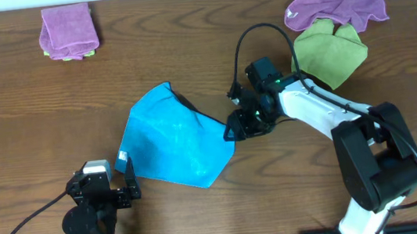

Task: Fold the cloth

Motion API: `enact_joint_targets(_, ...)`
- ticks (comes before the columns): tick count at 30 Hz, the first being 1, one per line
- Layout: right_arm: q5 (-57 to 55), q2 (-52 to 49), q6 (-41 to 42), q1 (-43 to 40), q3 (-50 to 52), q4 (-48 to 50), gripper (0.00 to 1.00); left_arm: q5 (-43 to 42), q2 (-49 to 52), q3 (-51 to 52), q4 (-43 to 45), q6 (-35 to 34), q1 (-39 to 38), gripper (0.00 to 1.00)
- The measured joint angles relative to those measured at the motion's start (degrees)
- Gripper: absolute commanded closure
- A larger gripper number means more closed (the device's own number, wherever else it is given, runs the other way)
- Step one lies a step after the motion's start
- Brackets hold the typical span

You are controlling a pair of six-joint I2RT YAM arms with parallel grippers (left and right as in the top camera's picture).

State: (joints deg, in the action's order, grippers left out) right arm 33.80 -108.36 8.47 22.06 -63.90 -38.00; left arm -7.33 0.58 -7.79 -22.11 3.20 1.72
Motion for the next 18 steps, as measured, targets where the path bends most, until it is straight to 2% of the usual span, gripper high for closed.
enact_joint_targets(4, 0.7, 0.0, 0.0, 0.0, 0.0, 0.8, 0.51, 0.0, 0.0, 0.0, 0.0, 0.0, 0.0, 0.04)
enact_joint_targets(11, 1.6, -3.0, 0.0, 0.0, 0.0, 0.8, 0.56, 0.0, 0.0, 0.0, 0.0, 0.0, 0.0, 0.05)
enact_joint_targets(13, 1.7, -3.1, 0.1, 0.0, 0.0, 1.0, 0.67, 0.0, 0.0, 0.0, 0.0, 0.0, 0.0, 0.05)
enact_joint_targets(17, 2.4, -4.2, 0.2, 0.0, 0.1, 3.2, 0.99, 0.0, 0.0, 0.0, 0.0, 0.0, 0.0, 0.05)
enact_joint_targets(18, 2.8, -4.3, 0.4, 0.0, 0.1, 4.0, 0.99, 0.0, 0.0, 0.0, 0.0, 0.0, 0.0, 0.05)
